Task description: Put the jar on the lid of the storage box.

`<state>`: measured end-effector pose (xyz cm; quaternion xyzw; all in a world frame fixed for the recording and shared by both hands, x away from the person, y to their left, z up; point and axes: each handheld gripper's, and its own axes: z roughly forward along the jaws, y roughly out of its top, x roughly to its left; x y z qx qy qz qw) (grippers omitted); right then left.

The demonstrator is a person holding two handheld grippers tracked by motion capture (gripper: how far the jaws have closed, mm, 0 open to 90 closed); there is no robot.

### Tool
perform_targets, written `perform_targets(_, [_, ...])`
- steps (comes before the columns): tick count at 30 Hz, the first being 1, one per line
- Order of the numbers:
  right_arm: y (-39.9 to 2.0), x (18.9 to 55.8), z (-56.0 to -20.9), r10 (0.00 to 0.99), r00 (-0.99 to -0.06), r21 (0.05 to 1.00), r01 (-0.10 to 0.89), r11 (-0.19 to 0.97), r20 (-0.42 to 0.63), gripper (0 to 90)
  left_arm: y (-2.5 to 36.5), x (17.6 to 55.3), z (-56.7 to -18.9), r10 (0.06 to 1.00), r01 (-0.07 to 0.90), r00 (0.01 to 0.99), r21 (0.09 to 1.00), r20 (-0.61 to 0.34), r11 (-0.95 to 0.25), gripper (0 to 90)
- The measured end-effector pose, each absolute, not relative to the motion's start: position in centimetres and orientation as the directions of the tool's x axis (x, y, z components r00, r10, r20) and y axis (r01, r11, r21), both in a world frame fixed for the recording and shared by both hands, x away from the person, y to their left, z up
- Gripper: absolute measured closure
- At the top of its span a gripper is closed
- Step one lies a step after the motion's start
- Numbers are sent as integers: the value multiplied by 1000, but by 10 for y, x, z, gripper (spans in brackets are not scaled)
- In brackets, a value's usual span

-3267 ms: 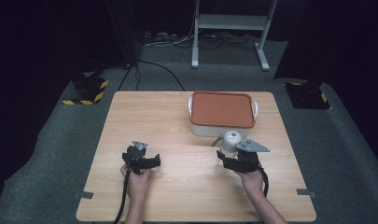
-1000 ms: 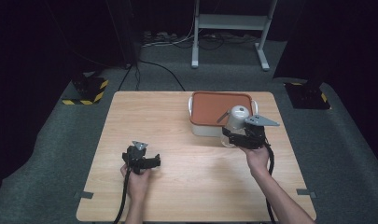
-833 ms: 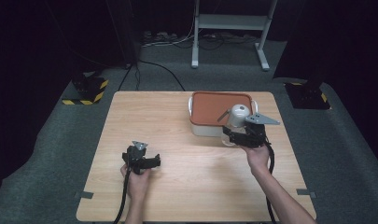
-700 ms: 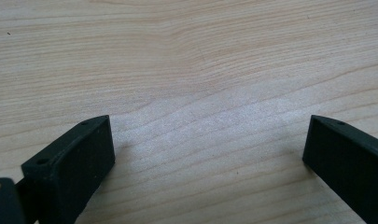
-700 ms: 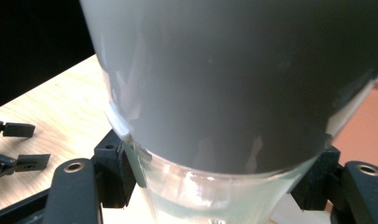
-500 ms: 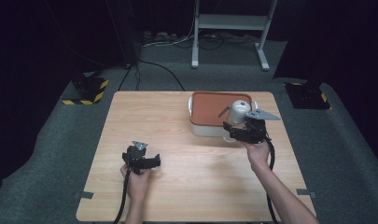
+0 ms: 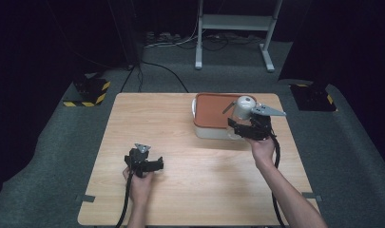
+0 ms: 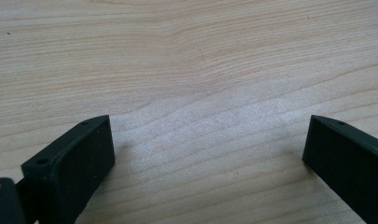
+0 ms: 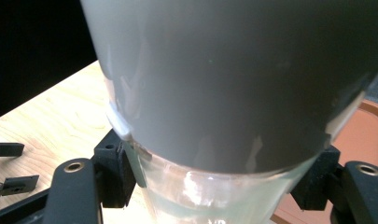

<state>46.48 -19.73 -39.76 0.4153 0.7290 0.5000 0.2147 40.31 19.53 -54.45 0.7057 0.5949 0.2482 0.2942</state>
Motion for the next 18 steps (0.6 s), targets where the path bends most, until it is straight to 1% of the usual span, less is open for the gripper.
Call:
perform_targets(11, [-196,473,-393,813,-574,913,375,158,96,307,195,403,-544,986,694,169,710,0,-119,21])
perform_targets(18, [-196,479,-393,815,-570,911,382,155,100,307,195,403,-544,986,694,169,710,0,-119,21])
